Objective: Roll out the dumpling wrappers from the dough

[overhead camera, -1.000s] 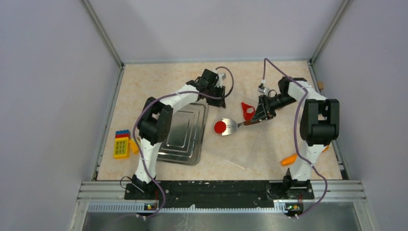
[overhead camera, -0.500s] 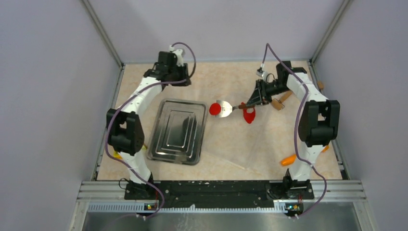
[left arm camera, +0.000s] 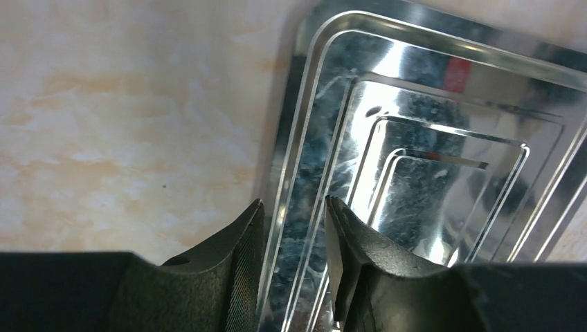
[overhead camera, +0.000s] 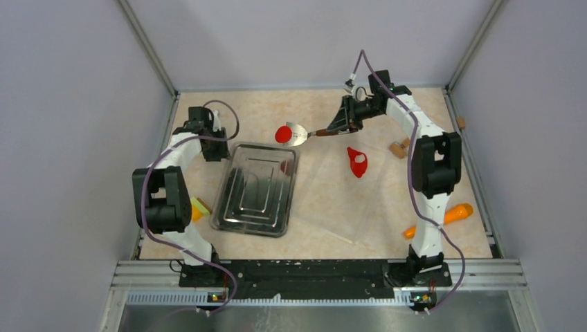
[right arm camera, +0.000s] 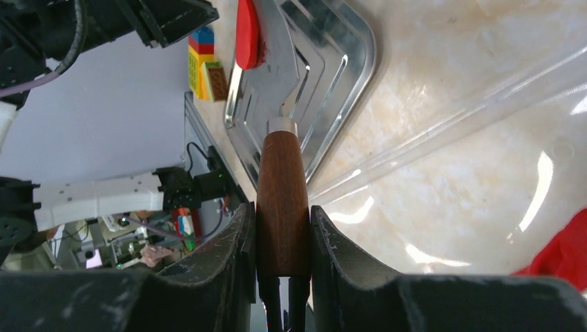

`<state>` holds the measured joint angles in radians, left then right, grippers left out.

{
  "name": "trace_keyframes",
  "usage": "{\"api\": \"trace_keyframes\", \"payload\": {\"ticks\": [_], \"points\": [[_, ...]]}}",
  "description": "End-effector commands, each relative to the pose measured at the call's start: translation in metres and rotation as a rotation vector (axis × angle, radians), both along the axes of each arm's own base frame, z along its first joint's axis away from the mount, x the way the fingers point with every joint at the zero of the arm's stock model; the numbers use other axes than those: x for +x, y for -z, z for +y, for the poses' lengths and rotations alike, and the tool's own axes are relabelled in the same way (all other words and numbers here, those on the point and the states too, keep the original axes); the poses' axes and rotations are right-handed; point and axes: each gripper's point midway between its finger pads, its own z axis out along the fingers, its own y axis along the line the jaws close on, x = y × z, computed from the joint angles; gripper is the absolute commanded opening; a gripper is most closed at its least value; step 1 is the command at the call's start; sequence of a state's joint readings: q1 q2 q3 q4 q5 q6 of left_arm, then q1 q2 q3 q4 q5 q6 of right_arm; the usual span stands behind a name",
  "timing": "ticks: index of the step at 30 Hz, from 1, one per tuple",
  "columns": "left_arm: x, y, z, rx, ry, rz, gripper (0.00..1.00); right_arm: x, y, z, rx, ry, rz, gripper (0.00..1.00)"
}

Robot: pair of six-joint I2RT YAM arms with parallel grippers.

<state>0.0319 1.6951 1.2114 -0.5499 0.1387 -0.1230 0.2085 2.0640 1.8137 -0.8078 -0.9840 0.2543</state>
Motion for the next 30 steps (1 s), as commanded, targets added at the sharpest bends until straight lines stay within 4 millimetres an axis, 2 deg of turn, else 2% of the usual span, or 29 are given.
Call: {"api": "trace_keyframes", "payload": {"ticks": [1,9,13,22,30], "points": [[-0.001,-0.003,0.02,-0.002,-0.022,-0.018,0.41,0.017,-0.029,0.035,0.025,-0.011,-0.09,0.0],[-0.022,0.029,0.019,-0.067,-0.022,0.102,0.38,0.003,-0.02,0.074,-0.001,-0.067,-0.089,0.0],[-0.035,0.038,0.019,-0.093,-0.056,0.124,0.39,0.0,-0.013,0.092,-0.006,-0.085,-0.08,0.0],[-0.065,0.05,0.019,-0.143,-0.129,0.162,0.4,-0.006,0.006,0.126,-0.052,-0.083,-0.043,0.0],[-0.093,0.049,-0.002,-0.27,-0.141,0.178,0.37,-0.012,0.02,0.155,-0.011,-0.092,0.056,0.0]]}}
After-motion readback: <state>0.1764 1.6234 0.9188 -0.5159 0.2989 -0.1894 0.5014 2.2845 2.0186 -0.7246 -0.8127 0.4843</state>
